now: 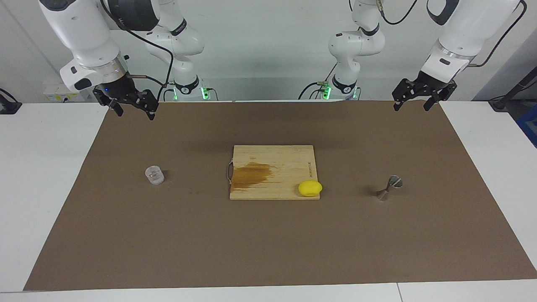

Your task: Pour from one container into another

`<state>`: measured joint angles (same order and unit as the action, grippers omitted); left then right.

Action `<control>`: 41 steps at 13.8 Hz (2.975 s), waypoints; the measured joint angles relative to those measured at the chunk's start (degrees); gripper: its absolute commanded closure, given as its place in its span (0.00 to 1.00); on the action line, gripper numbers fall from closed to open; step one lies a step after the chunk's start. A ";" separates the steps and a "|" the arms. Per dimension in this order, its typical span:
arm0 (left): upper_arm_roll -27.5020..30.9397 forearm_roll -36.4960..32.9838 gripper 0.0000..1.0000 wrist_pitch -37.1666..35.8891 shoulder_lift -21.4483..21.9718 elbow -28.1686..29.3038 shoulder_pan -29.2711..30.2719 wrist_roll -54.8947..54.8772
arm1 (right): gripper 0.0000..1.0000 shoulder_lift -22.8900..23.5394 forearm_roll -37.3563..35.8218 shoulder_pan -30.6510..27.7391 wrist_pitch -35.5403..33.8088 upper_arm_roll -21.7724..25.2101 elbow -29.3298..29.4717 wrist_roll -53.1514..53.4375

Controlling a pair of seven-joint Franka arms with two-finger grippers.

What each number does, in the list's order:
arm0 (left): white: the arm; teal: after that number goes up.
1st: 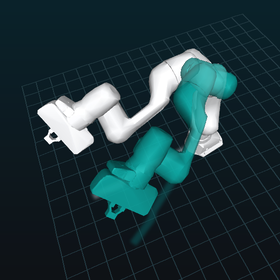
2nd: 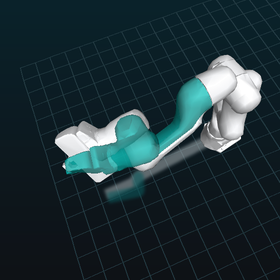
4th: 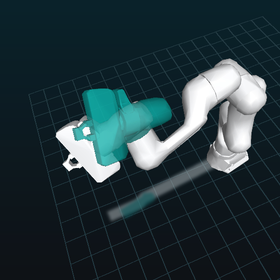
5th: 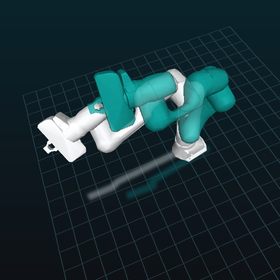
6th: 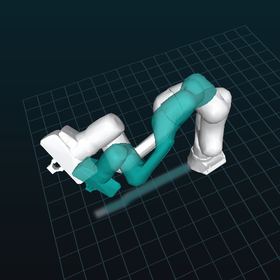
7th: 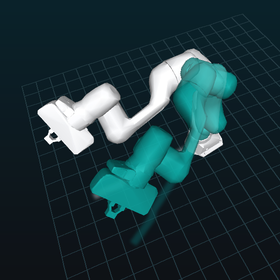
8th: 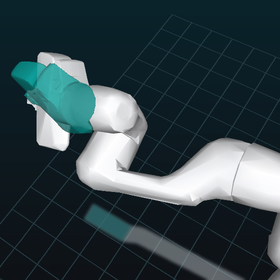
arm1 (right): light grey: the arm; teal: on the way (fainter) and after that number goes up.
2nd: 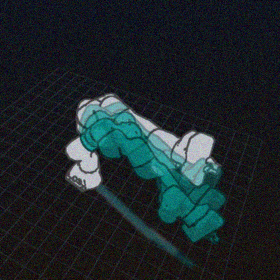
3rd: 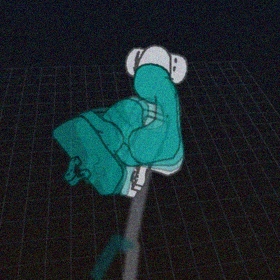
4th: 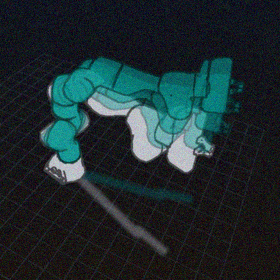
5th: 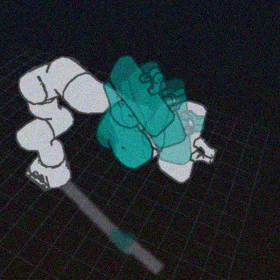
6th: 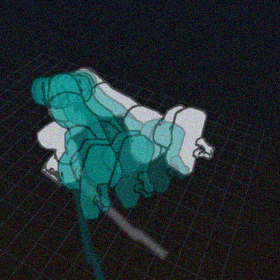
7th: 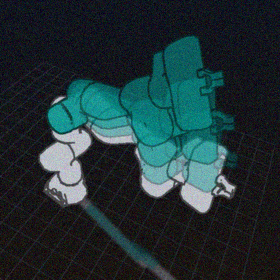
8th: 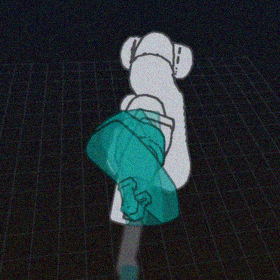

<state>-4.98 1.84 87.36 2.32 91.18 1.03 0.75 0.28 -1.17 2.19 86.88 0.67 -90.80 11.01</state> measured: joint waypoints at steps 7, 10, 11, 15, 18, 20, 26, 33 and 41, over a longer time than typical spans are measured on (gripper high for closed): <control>0.85 0.29 0.00 -0.29 -0.07 0.82 0.92 1.09 | 0.00 0.00 0.00 0.00 0.00 0.00 0.00 0.00; 1.22 2.67 0.00 -2.86 -1.35 2.06 3.77 2.74 | 0.00 0.00 0.00 0.00 0.00 0.00 0.00 0.00; 1.36 3.97 0.00 -3.44 -2.25 2.37 4.96 4.78 | 0.00 0.00 0.00 0.00 0.00 0.00 0.00 0.00; 2.80 14.27 0.00 -3.63 -6.21 3.43 8.39 18.80 | 0.00 0.00 0.00 0.00 0.00 0.00 0.00 0.00; 5.69 22.96 0.00 -0.61 -7.32 6.43 8.63 27.71 | 0.00 0.00 0.00 0.00 0.00 0.00 0.00 0.00; 7.84 29.12 0.00 3.57 -7.36 9.79 8.73 32.92 | 0.00 0.00 0.00 0.00 0.00 0.00 0.00 0.00; 11.86 49.24 0.00 20.14 -5.70 21.56 9.16 44.60 | 0.00 0.00 0.00 0.00 0.00 0.00 0.00 0.00; 12.01 64.09 0.00 30.17 -2.40 33.32 11.28 48.94 | 0.00 0.00 0.00 -0.04 0.00 0.00 0.00 0.00; 11.97 77.67 0.00 30.19 -2.75 38.71 12.98 53.44 | 0.03 0.00 0.00 -0.08 0.00 0.06 0.00 0.00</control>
<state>6.99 79.51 117.54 -0.43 129.89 14.01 54.19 0.28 -1.17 2.11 86.88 0.73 -90.80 11.01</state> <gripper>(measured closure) 0.000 0.000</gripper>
